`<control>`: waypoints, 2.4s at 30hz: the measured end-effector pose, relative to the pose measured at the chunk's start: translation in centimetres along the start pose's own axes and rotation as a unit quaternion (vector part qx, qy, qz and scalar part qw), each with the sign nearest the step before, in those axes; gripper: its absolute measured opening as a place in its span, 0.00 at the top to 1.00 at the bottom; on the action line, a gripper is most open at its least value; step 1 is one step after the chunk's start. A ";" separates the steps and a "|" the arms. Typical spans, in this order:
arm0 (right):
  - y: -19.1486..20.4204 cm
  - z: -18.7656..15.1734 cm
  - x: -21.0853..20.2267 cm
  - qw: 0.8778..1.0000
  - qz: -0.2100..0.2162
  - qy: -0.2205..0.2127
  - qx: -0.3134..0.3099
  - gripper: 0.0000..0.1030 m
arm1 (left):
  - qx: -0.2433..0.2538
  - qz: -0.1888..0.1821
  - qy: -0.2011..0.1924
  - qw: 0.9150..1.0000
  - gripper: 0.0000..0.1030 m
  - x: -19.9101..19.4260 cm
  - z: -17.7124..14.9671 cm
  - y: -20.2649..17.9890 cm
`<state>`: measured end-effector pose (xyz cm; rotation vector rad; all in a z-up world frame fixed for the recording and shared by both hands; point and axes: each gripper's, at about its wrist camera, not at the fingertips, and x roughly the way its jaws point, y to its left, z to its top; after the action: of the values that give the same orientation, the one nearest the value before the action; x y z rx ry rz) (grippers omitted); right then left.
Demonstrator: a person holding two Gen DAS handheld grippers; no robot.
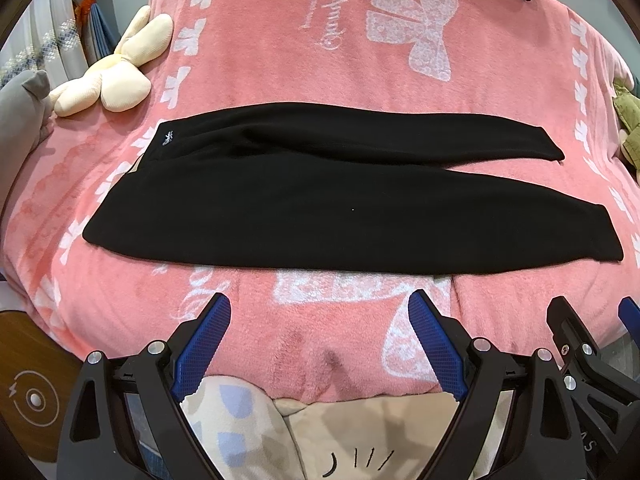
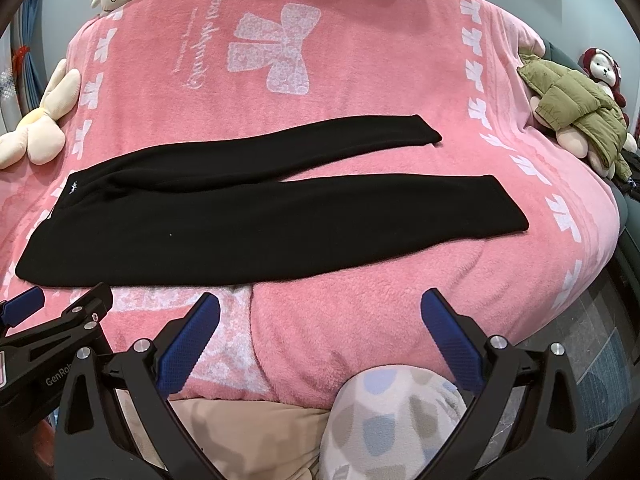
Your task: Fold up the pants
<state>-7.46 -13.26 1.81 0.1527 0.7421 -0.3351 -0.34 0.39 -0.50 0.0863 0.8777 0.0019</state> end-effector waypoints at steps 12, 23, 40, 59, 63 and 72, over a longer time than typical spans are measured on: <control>0.0 0.1 0.0 1.000 0.001 0.001 0.001 0.04 | 0.000 0.001 0.001 1.000 0.16 0.0 0.1 0.0; 0.2 -0.1 0.5 1.000 0.000 0.006 0.003 0.04 | 0.000 0.001 0.004 1.000 0.16 0.1 0.2 0.2; -1.3 1.5 3.8 0.999 0.043 0.020 -0.014 0.04 | -0.011 -0.025 0.021 0.999 0.14 2.4 0.9 0.4; -18.4 24.3 31.8 0.997 0.056 0.040 0.043 0.29 | -0.042 -0.021 0.010 0.999 0.13 10.9 6.8 3.5; -19.9 27.3 36.1 0.996 0.039 0.043 0.067 0.27 | -0.076 -0.026 0.001 0.997 0.13 12.9 9.4 6.5; -19.8 29.1 42.8 0.993 0.024 0.079 0.088 0.13 | -0.227 0.034 -0.007 0.973 0.13 19.6 19.2 23.0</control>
<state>33.46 -49.61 -6.60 0.3670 0.8636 -0.3455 27.70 22.58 -1.61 -0.3124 0.8404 0.2643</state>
